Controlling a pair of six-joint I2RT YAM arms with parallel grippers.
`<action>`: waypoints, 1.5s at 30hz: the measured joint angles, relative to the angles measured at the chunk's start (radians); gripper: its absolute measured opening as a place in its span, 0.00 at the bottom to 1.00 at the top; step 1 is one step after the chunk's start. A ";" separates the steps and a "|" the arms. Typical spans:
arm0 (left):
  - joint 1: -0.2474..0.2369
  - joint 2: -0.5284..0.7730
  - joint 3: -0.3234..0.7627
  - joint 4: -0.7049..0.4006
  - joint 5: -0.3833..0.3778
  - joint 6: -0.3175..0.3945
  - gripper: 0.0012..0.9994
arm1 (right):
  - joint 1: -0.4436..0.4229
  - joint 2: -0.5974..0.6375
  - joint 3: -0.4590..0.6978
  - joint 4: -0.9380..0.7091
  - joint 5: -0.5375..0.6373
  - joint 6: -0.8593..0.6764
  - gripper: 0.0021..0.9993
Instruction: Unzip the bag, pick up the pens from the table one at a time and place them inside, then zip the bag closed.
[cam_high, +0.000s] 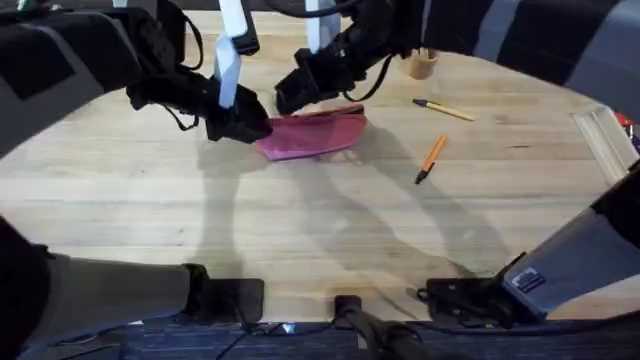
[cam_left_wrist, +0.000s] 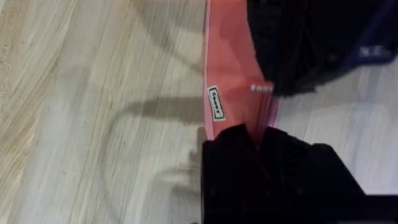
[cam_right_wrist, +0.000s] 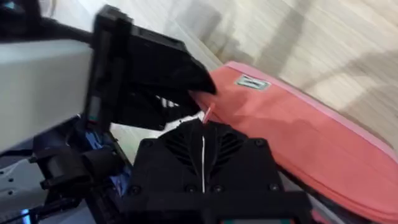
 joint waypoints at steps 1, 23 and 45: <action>0.000 0.000 0.000 0.000 0.000 0.000 0.04 | 0.009 0.000 0.000 0.013 0.000 0.011 0.03; 0.005 0.000 0.000 -0.001 -0.015 0.007 0.04 | 0.090 0.048 0.002 0.134 0.003 0.169 0.03; 0.000 0.000 0.000 0.004 -0.011 0.006 0.04 | -0.030 -0.182 0.008 -0.235 0.252 -0.165 1.00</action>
